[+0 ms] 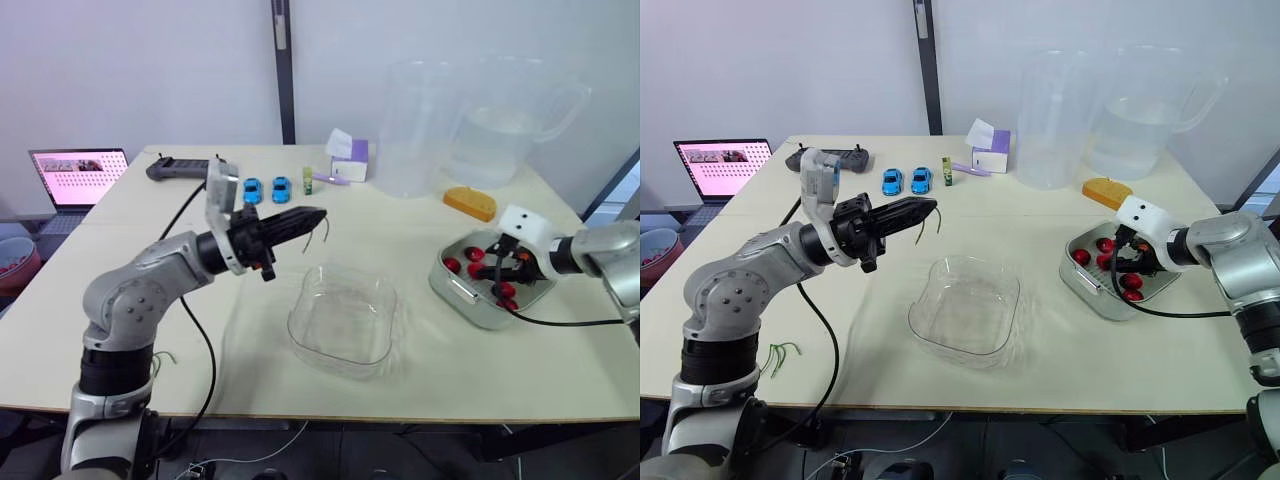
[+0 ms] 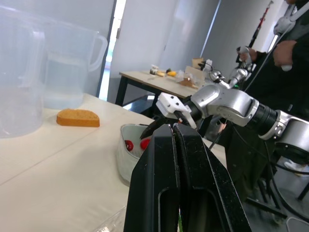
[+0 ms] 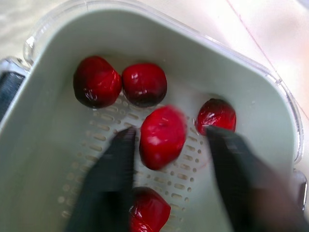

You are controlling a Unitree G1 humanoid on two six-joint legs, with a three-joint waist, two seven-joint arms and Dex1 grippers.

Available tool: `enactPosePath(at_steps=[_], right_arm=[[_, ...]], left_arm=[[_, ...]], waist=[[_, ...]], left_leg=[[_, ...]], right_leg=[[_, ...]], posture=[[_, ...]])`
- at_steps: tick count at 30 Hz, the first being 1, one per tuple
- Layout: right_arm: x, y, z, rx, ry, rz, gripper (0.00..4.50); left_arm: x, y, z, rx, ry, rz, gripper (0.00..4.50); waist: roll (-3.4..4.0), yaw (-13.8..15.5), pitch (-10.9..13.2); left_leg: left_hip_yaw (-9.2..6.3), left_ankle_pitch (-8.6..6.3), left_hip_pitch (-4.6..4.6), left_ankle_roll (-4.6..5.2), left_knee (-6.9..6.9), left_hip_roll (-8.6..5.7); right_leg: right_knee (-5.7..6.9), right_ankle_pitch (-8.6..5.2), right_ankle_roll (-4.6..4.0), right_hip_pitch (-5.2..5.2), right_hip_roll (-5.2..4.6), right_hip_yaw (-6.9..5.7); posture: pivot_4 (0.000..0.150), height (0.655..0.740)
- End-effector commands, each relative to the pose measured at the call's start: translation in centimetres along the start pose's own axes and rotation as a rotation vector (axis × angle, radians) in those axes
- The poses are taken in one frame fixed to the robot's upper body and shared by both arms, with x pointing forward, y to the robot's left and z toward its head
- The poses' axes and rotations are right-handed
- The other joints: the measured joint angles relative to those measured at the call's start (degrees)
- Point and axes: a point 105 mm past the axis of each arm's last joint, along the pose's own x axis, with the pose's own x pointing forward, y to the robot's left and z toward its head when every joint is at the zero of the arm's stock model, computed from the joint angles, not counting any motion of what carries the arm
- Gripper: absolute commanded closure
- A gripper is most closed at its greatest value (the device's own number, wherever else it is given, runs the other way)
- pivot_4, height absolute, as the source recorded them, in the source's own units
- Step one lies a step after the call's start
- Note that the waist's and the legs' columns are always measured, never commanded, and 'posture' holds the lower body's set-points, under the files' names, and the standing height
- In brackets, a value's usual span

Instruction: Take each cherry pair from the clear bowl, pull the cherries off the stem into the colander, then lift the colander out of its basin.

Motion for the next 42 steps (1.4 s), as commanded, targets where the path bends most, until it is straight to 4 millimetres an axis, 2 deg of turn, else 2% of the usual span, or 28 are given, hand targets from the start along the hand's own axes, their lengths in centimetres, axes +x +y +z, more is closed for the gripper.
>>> enactPosePath(at_steps=[1,3,5,6,7,12,13,15,17,20,22,25,31,34,37,40,41,42], right_arm=[[-2.9,-1.5,2.7,-0.053,-0.066,-0.034,0.04],[-3.8,-1.6,3.6,-0.053,-0.089,-0.023,0.04],[-4.8,-1.5,5.3,-0.05,-0.165,0.01,0.04],[-5.4,-1.0,7.0,-0.04,-0.255,0.06,0.04],[-6.0,-0.1,8.8,-0.048,-0.358,0.128,0.04],[-8.5,3.7,14.7,-0.055,-0.665,0.376,0.04],[-9.1,5.6,16.0,-0.074,-0.727,0.491,0.04],[-10.0,8.2,17.4,-0.105,-0.79,0.649,0.04],[-9.9,9.8,18.3,-0.124,-0.824,0.719,0.04],[-8.3,12.5,19.0,-0.184,-0.825,0.797,0.04],[-7.7,13.4,18.9,-0.206,-0.8,0.821,0.04],[-7.3,13.3,19.1,-0.18,-0.804,0.821,0.04],[-6.6,13.1,19.3,-0.184,-0.798,0.804,0.04],[-6.5,13.1,19.2,-0.184,-0.794,0.803,0.0],[-6.7,13.1,19.2,-0.17,-0.796,0.811,0.0],[-7.1,13.2,19.1,-0.153,-0.801,0.832,0.0],[-7.2,13.2,19.0,-0.147,-0.798,0.835,0.0],[-7.2,13.2,18.9,-0.142,-0.792,0.835,0.0]], left_arm=[[-0.4,-0.6,1.4,0.061,-0.028,-0.003,4.5],[-0.6,-0.5,1.4,0.063,-0.025,0.008,4.5],[-0.9,-0.5,1.4,0.064,-0.022,0.017,4.5],[-1.1,-0.6,1.4,0.065,-0.02,0.023,4.5],[-1.3,-0.6,1.4,0.066,-0.018,0.029,4.5],[-2.6,-1.1,1.6,0.076,0.0,0.043,4.5],[-3.6,-0.7,1.4,0.083,0.031,0.082,4.5],[-5.2,-0.3,0.9,0.091,0.082,0.145,4.5],[-6.9,0.2,0.3,0.074,0.112,0.209,4.5],[-11.9,1.9,-2.7,0.028,0.215,0.408,4.5],[-14.8,2.3,-3.8,0.011,0.239,0.511,4.5],[-18.4,2.3,-5.3,-0.018,0.264,0.624,4.5],[-23.8,2.6,-8.2,-0.089,0.285,0.83,4.5],[-24.5,2.5,-8.8,-0.131,0.255,0.851,3.56],[-24.5,2.3,-8.5,-0.136,0.243,0.847,1.95],[-25.8,2.6,-7.2,-0.101,0.235,0.884,0.44],[-26.2,2.8,-6.6,-0.083,0.228,0.897,0.04],[-26.5,2.9,-5.8,-0.058,0.22,0.9,0.04]], waist=[[0.0,0.02,0.0],[0.0,0.04,0.0],[0.01,-0.01,0.0],[0.01,-0.02,0.01],[0.02,-0.01,0.01],[0.01,0.0,0.01],[0.02,0.0,0.01],[0.03,-0.1,0.01],[0.03,0.02,0.01],[0.04,-0.12,0.0],[0.05,-0.03,0.0],[0.05,0.49,0.01],[0.05,1.3,0.01],[0.05,1.34,0.0],[0.05,1.36,0.0],[0.05,1.35,0.0],[0.05,1.35,0.0],[0.05,1.31,0.0]], left_leg=[[0.0,0.0,0.0,0.0,0.0,0.0],[-0.01,0.0,0.0,0.0,0.0,0.0],[-0.01,0.0,0.0,0.0,-0.01,0.0],[-0.02,0.0,0.0,0.0,-0.01,0.0],[-0.02,0.0,0.0,0.0,-0.02,0.01],[-0.12,0.0,0.0,0.0,-0.02,0.07],[-0.19,0.0,0.0,0.0,-0.02,0.07],[-0.22,0.0,0.0,0.0,-0.04,0.07],[-0.27,0.0,0.0,0.0,-0.07,0.08],[-0.28,0.0,0.01,0.0,-0.06,0.07],[-0.27,0.0,0.02,0.0,-0.1,0.07],[-0.32,0.0,-0.02,0.0,-0.08,0.05],[-0.25,-0.01,-0.01,-0.01,-0.1,0.02],[-0.25,-0.01,-0.01,-0.01,-0.14,0.04],[-0.25,-0.01,-0.01,0.0,-0.13,0.03],[-0.25,-0.01,-0.01,0.0,-0.13,0.03],[-0.25,-0.01,-0.01,0.0,-0.14,0.03],[-0.26,-0.01,-0.01,-0.01,-0.14,0.03]], right_leg=[[0.0,0.0,0.0,0.0,0.0,0.0],[-0.01,0.0,0.0,0.01,0.0,-0.01],[-0.05,0.0,0.0,0.02,0.0,0.0],[-0.06,0.0,0.0,0.01,0.0,0.0],[-0.07,0.0,0.0,0.02,0.0,0.0],[-0.11,0.0,0.0,0.04,0.04,-0.01],[-0.13,0.0,0.0,0.06,0.03,-0.01],[-0.14,0.0,0.0,0.04,0.02,0.01],[-0.14,0.0,0.0,0.04,0.03,-0.01],[-0.2,0.0,0.0,0.07,0.0,0.01],[-0.2,0.0,0.0,0.04,0.0,0.02],[-0.22,0.0,0.0,0.04,-0.02,0.0],[-0.37,0.03,0.03,0.07,-0.1,0.03],[-0.37,0.03,0.03,0.04,-0.08,0.02],[-0.37,0.04,0.04,0.06,-0.11,0.02],[-0.37,0.04,0.04,0.06,-0.11,0.02],[-0.37,0.04,0.04,0.05,-0.11,0.02],[-0.37,0.04,0.04,0.04,-0.11,0.02]], posture=[[0.15,0.74],[0.15,0.74],[0.15,0.74],[0.15,0.74],[0.15,0.74],[0.15,0.74],[0.15,0.74],[0.15,0.74],[0.15,0.74],[0.15,0.74],[0.15,0.74],[0.15,0.74],[0.15,0.74],[0.15,0.74],[0.15,0.74],[0.15,0.74],[0.15,0.74],[0.15,0.74]])
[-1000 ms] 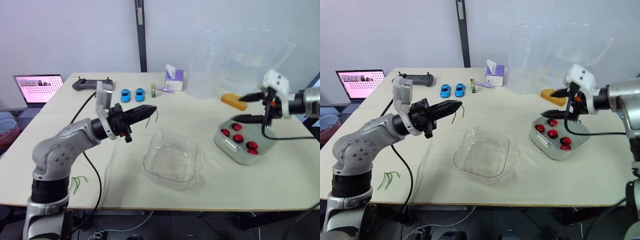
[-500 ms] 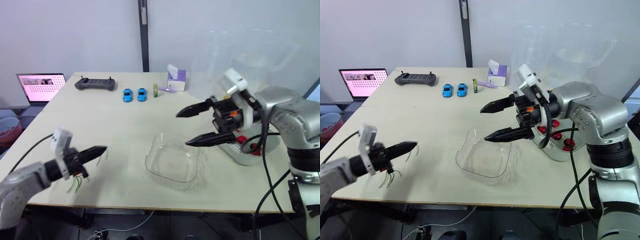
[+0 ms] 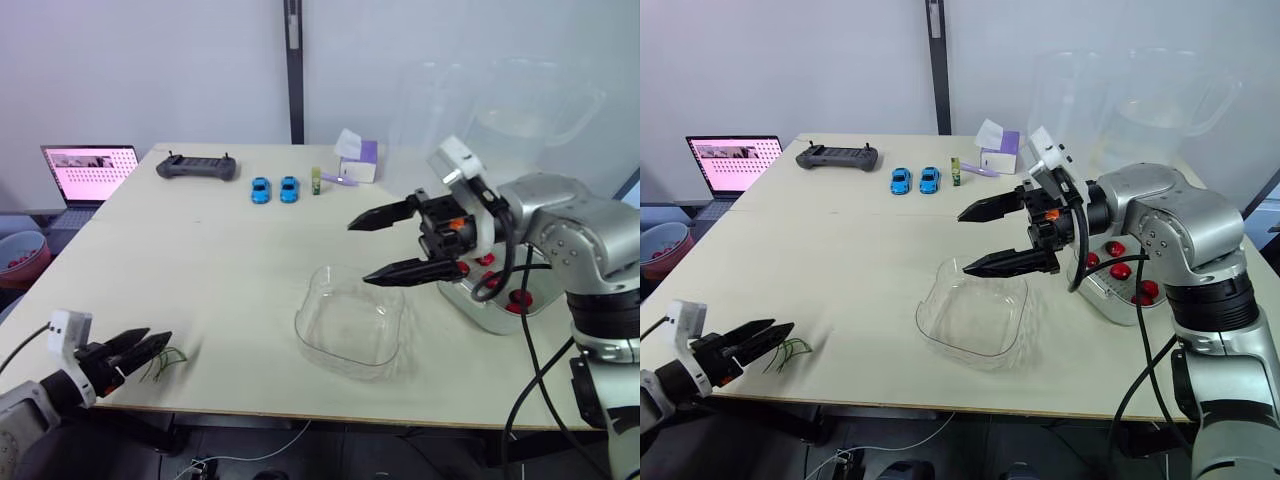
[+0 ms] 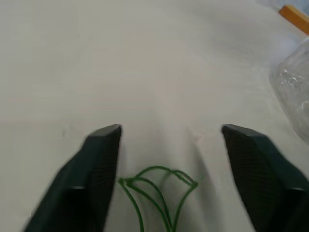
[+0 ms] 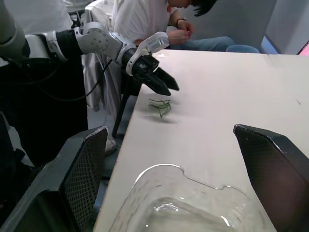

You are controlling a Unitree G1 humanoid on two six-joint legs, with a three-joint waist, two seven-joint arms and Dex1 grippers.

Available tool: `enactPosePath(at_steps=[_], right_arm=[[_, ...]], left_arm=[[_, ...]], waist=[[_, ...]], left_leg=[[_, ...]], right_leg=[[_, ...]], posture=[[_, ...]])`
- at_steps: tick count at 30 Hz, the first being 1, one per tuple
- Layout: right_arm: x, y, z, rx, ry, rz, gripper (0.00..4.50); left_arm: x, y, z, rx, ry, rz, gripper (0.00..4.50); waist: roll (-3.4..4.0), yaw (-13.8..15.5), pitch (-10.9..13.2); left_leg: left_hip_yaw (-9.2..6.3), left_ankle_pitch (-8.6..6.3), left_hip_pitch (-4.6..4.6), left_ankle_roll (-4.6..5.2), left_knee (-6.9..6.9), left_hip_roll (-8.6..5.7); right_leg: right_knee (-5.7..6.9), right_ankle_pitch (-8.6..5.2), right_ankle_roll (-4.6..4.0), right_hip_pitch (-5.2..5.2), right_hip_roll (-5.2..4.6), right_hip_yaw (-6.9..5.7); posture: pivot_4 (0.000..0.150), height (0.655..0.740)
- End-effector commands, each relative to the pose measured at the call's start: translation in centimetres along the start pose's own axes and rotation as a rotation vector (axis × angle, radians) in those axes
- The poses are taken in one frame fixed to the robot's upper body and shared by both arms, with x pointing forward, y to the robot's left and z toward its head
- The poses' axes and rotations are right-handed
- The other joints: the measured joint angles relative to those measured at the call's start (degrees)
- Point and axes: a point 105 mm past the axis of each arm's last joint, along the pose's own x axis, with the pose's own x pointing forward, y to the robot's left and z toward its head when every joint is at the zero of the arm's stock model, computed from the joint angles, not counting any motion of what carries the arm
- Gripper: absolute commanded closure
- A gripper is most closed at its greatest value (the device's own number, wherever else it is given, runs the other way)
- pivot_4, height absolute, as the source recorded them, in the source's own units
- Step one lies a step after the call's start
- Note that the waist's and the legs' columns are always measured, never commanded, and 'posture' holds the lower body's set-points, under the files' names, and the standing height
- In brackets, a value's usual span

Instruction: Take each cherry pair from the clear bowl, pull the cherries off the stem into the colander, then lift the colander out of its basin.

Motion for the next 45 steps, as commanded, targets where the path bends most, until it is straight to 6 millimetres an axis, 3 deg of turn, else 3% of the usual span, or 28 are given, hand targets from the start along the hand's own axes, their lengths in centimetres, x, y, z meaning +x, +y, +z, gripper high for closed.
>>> enactPosePath(at_steps=[1,4,12,14,17,28,34,39,45], right_arm=[[-0.7,0.5,1.0,-0.033,-0.008,-0.01,0.0],[-1.2,0.3,0.2,-0.008,0.034,-0.046,0.0],[-2.9,0.2,-1.2,0.013,0.114,-0.14,0.0],[-3.6,0.1,-1.5,0.042,0.12,-0.168,0.0],[-6.3,-0.5,-2.7,0.079,0.164,-0.331,0.0],[-12.4,0.9,-4.8,0.064,0.287,-0.787,0.0],[-16.5,4.5,-7.7,0.161,0.504,-0.986,0.0],[-17.5,6.3,-7.7,0.233,0.51,-1.031,0.0],[-16.6,5.5,-7.9,0.189,0.61,-0.969,0.0]], left_arm=[[-1.4,0.9,3.7,0.091,-0.095,0.035,0.04],[-1.5,-1.9,6.4,0.133,-0.146,-0.106,0.04],[-1.2,-7.4,8.5,0.429,0.081,-0.345,0.04],[-1.1,-9.0,8.8,0.426,0.11,-0.436,0.04],[0.2,-11.7,9.8,0.481,0.134,-0.574,0.04],[5.6,-14.5,11.7,0.498,0.073,-0.776,0.04],[8.1,-15.7,12.7,0.512,0.03,-0.887,0.04],[9.0,-16.9,12.6,0.517,0.022,-0.958,0.04],[8.9,-17.3,12.3,0.537,0.03,-0.974,0.04]], waist=[[0.0,-0.07,0.0],[0.0,-0.02,0.0],[0.09,-0.05,0.04],[0.1,-0.04,0.05],[0.11,0.4,0.06],[0.15,0.02,0.08],[0.12,0.12,0.08],[0.13,-0.19,0.08],[0.13,-0.28,0.08]], left_leg=[[0.0,0.0,0.0,0.0,0.0,0.01],[0.0,0.0,0.0,0.0,-0.01,0.0],[0.06,0.0,0.0,0.0,-0.09,-0.01],[0.1,0.0,0.01,0.01,-0.11,-0.01],[0.09,-0.02,0.01,0.04,-0.15,0.0],[0.31,-0.02,0.02,0.05,-0.13,-0.02],[0.35,-0.13,-0.03,0.23,0.15,-0.1],[0.39,-0.14,0.01,0.26,0.19,-0.07],[0.37,-0.14,0.02,0.27,0.22,-0.06]], right_leg=[[0.0,0.0,0.0,-0.01,0.0,0.0],[-0.01,0.01,-0.01,0.0,0.0,0.0],[-0.06,0.01,-0.01,-0.02,-0.02,0.01],[-0.07,0.01,-0.01,-0.03,-0.03,0.03],[-0.07,0.01,-0.01,-0.02,-0.02,0.03],[0.02,0.02,0.01,0.0,0.13,-0.01],[0.03,0.03,0.04,0.15,0.15,-0.05],[0.05,0.03,0.05,0.18,0.19,-0.03],[0.05,0.03,0.05,0.22,0.19,-0.04]], posture=[[0.15,0.74],[0.15,0.74],[0.15,0.74],[0.15,0.74],[0.15,0.74],[0.15,0.74],[0.15,0.74],[0.15,0.74],[0.15,0.74]])
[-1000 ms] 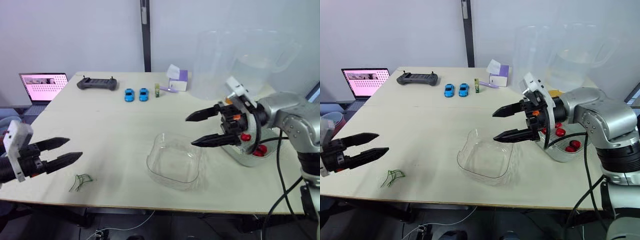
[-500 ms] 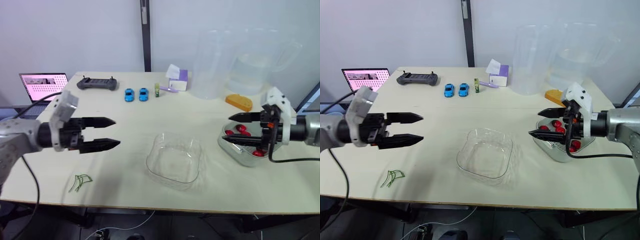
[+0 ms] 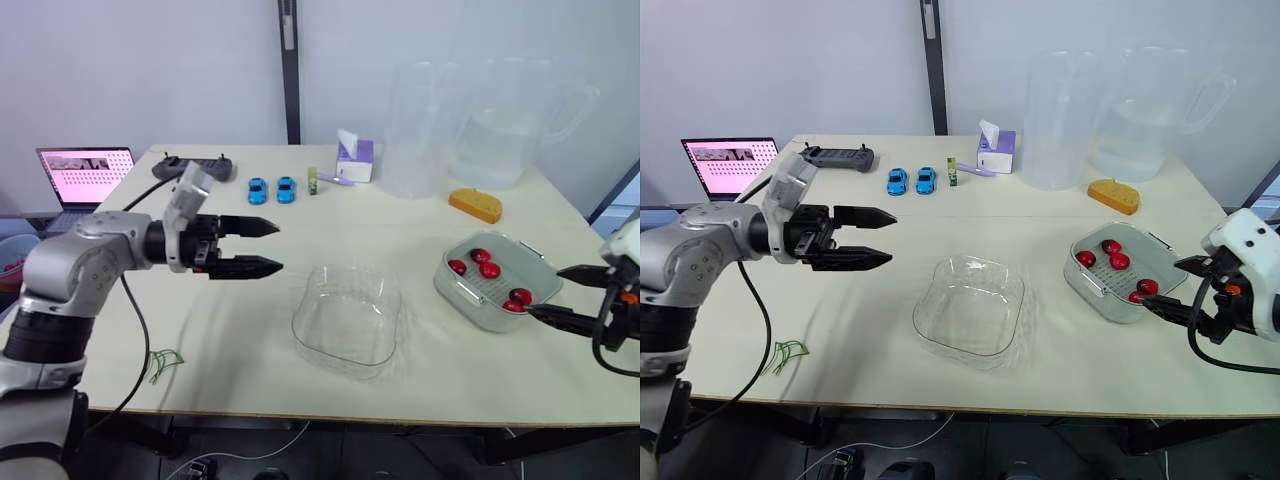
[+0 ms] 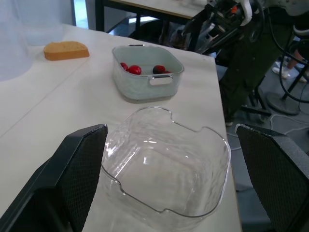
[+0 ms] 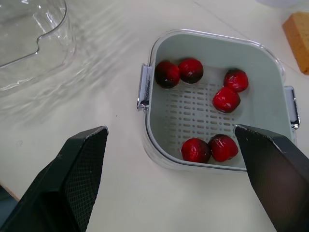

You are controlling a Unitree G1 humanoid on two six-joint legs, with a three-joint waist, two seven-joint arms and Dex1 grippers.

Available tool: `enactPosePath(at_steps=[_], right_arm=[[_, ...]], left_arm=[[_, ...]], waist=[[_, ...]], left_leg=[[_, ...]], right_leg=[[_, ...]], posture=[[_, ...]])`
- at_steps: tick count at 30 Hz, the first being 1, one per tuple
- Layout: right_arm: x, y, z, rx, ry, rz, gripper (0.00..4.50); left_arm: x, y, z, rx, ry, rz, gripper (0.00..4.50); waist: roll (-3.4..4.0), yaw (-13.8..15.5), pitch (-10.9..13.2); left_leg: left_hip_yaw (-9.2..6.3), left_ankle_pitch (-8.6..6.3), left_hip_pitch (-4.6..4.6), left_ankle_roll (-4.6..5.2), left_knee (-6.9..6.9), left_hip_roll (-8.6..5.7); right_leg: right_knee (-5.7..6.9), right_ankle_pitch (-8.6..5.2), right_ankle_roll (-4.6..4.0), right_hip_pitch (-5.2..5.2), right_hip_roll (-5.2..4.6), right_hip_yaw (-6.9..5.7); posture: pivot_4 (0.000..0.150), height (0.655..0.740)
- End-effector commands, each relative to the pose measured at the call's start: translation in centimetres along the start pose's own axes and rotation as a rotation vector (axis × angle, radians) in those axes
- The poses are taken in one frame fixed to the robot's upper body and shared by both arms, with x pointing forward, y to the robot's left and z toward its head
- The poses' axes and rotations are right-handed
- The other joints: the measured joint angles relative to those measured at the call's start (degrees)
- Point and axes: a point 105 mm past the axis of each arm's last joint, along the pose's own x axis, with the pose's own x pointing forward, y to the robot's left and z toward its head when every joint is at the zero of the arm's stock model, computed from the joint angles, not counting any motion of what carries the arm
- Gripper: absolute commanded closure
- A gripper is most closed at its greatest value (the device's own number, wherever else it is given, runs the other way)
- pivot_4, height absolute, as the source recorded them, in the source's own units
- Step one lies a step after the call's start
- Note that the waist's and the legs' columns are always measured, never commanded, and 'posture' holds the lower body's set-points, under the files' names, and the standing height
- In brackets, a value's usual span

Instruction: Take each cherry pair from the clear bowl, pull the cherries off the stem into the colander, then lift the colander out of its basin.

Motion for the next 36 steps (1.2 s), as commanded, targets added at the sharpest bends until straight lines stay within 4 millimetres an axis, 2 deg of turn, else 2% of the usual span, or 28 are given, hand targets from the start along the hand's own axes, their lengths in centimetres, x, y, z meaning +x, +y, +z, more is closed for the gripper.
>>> enactPosePath(at_steps=[1,6,9,14,17,21,24,29,36], right_arm=[[0.5,0.3,1.7,-0.138,0.031,0.014,0.0],[3.1,1.4,3.5,-0.229,0.068,0.097,0.0],[4.3,1.4,4.3,-0.181,0.092,0.102,0.0],[8.4,1.1,5.1,0.013,0.214,0.099,0.0],[9.7,1.1,4.7,0.035,0.276,0.084,0.0],[10.4,1.2,3.8,0.038,0.346,0.074,0.0],[10.8,0.9,3.5,0.045,0.36,0.052,0.83],[10.7,0.8,3.3,0.054,0.363,0.048,3.06],[10.5,0.3,3.0,0.082,0.368,0.022,3.06]], left_arm=[[-0.1,-0.6,0.8,0.061,0.004,-0.004,0.04],[-0.6,-1.3,0.1,0.069,0.024,0.025,0.04],[-0.7,-1.8,-0.2,0.061,0.02,0.035,0.04],[-0.4,-2.9,-1.0,0.058,0.01,0.097,0.04],[-0.3,-3.3,-1.2,0.053,0.004,0.127,0.04],[-0.6,-3.6,-1.4,0.061,0.015,0.165,0.04],[-0.8,-3.5,-1.3,0.067,0.019,0.183,0.0],[-0.8,-3.5,-1.2,0.065,0.019,0.185,0.0],[-0.6,-3.3,-1.0,0.073,0.024,0.181,0.0]], waist=[[0.0,0.0,0.0],[0.0,-0.75,0.0],[0.01,-1.15,0.01],[0.02,-1.28,0.01],[0.02,-0.66,0.01],[0.01,-0.54,0.01],[0.02,-0.73,0.01],[0.02,-1.02,0.01],[0.02,-0.99,0.01]], left_leg=[[0.0,0.0,0.0,0.0,0.01,0.0],[-0.09,0.0,0.0,-0.01,-0.02,0.09],[-0.14,0.0,0.0,-0.01,-0.02,0.11],[-0.29,0.0,-0.01,-0.01,-0.06,0.1],[-0.36,0.01,-0.1,-0.01,-0.1,0.09],[-0.32,0.01,-0.17,-0.02,-0.08,0.02],[-0.32,0.01,-0.17,-0.02,-0.05,0.02],[-0.31,0.02,-0.15,-0.03,-0.07,0.03],[-0.31,0.02,-0.15,-0.03,-0.07,0.03]], right_leg=[[0.0,0.0,0.0,0.01,0.0,0.0],[-0.03,0.0,0.0,0.03,-0.01,-0.03],[-0.1,0.0,0.0,0.04,-0.04,-0.03],[-0.17,0.0,0.0,0.02,-0.07,0.01],[-0.12,0.0,0.0,-0.12,-0.07,0.01],[-0.12,0.0,0.01,-0.18,-0.15,0.04],[-0.11,0.02,0.03,-0.18,-0.14,0.03],[-0.09,0.02,0.03,-0.19,-0.12,0.03],[-0.09,0.02,0.03,-0.19,-0.12,0.03]], posture=[[0.15,0.74],[0.15,0.74],[0.15,0.74],[0.15,0.74],[0.15,0.74],[0.15,0.74],[0.15,0.74],[0.15,0.74],[0.15,0.74]])
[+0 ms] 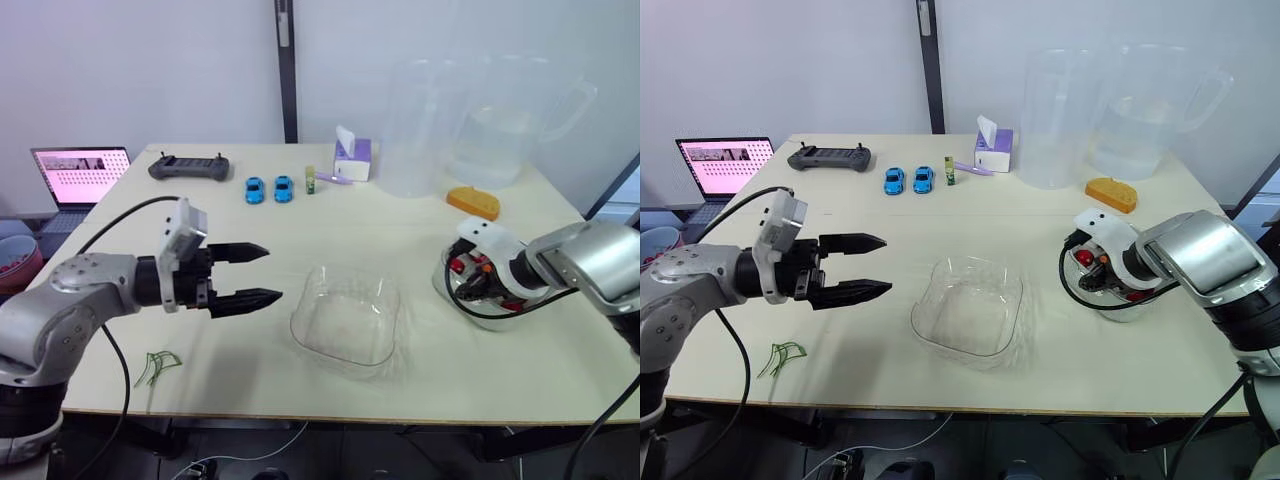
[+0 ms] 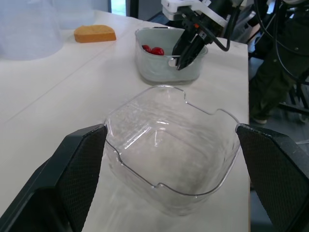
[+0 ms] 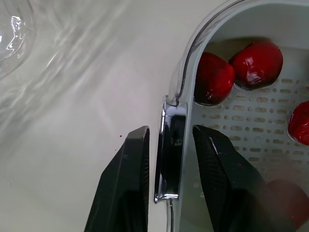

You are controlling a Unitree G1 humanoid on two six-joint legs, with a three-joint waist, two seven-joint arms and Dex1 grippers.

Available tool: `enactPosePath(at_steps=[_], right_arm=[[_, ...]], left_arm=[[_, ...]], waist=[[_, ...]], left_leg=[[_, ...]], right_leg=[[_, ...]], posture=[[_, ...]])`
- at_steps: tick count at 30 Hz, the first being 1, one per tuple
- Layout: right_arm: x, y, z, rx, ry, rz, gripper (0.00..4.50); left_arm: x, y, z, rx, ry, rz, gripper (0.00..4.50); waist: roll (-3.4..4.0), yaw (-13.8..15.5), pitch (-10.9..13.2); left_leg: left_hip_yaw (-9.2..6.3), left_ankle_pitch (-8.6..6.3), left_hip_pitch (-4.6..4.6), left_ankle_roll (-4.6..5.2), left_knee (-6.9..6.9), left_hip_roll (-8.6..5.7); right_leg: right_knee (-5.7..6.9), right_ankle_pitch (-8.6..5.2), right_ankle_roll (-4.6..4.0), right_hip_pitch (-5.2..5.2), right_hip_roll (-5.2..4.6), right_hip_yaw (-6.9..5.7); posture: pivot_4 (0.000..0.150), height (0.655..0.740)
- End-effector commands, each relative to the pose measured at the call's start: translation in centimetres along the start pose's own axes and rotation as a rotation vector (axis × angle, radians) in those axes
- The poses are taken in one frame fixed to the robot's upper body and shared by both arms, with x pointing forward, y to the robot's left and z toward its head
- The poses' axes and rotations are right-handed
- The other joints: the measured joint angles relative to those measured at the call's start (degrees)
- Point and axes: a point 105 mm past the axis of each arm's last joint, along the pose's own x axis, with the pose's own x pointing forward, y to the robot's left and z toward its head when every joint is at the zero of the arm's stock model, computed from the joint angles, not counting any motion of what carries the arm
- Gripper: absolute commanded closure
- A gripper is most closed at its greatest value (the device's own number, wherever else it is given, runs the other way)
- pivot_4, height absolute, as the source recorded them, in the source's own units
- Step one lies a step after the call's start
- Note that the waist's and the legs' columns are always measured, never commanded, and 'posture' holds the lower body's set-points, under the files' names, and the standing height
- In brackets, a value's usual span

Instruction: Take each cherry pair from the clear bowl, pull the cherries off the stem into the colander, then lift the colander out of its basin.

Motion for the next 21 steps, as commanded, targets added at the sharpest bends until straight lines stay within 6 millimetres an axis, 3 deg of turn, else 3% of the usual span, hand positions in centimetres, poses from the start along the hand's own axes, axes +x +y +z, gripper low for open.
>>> enactPosePath(at_steps=[1,3,6,21], right_arm=[[-1.0,-0.5,0.8,0.01,-0.044,-0.033,3.06],[-1.0,-0.5,0.7,0.013,-0.043,-0.03,3.06],[-1.0,-0.4,0.5,0.016,-0.042,-0.022,4.28],[-3.1,-0.8,0.9,0.042,-0.105,-0.023,4.31]], left_arm=[[-0.1,-0.2,1.2,0.049,-0.01,-0.012,0.0],[0.1,-0.2,1.2,0.052,-0.009,-0.015,0.0],[0.2,-0.2,1.3,0.057,-0.005,-0.021,0.0],[1.0,0.1,1.7,0.082,-0.001,-0.045,0.0]], waist=[[0.0,0.0,0.0],[0.0,-0.01,0.0],[0.0,-0.02,0.0],[0.0,-0.05,0.0]], left_leg=[[0.0,0.0,0.0,0.0,0.0,0.0],[0.0,0.0,0.0,0.0,0.0,0.0],[0.0,0.0,0.0,0.0,0.01,0.0],[0.03,0.0,0.0,0.0,0.0,0.0]], right_leg=[[0.0,0.0,0.0,0.0,0.0,0.0],[0.0,0.0,0.0,0.0,0.0,0.0],[0.0,0.0,0.0,0.01,0.0,0.0],[0.02,0.0,0.01,-0.01,0.0,0.0]], posture=[[0.15,0.74],[0.15,0.74],[0.15,0.74],[0.15,0.74]])
